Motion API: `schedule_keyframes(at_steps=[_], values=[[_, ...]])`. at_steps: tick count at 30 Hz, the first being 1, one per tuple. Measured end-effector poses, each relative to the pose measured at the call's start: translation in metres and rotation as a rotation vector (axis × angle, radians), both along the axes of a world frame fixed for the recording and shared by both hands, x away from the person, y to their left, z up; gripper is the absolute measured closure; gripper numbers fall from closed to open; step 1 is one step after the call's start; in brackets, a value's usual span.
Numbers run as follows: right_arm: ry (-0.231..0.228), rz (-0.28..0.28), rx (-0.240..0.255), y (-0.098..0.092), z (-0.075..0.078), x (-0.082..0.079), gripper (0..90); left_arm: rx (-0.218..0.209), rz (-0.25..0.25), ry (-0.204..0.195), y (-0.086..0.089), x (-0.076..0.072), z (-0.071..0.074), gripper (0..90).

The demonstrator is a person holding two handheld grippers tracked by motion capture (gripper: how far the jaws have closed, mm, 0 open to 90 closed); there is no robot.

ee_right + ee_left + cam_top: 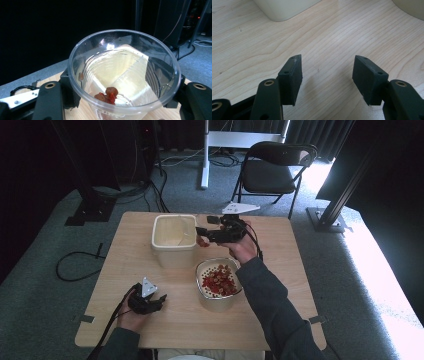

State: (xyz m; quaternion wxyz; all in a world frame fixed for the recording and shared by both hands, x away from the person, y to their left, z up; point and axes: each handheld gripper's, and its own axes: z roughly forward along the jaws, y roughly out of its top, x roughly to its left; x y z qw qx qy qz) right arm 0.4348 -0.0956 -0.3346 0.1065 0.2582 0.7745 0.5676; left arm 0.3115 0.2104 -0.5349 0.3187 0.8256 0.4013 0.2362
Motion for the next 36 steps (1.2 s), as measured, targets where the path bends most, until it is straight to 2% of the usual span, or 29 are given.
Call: schedule_keyframes(at_steps=[3,7,17,29,36], values=[[0.004,0.003,-0.021,0.007,-0.001,0.003,33.5,0.002,-0.001,0.001,0.0,0.0,0.0,42.0],[0.01,0.016,-0.015,0.015,0.001,0.005,33.5,0.001,-0.001,-0.001,0.0,0.0,0.0,42.0],[0.011,0.029,-0.037,0.033,0.004,0.014,33.2,0.002,-0.002,-0.002,0.0,-0.001,0.0,42.0],[0.033,0.038,0.014,0.047,0.004,0.027,33.0,0.006,-0.004,-0.004,0.0,-0.001,0.001,42.0],[0.034,0.045,-0.002,0.062,0.003,0.031,32.4,0.01,-0.006,-0.004,0.0,-0.001,0.001,41.9]])
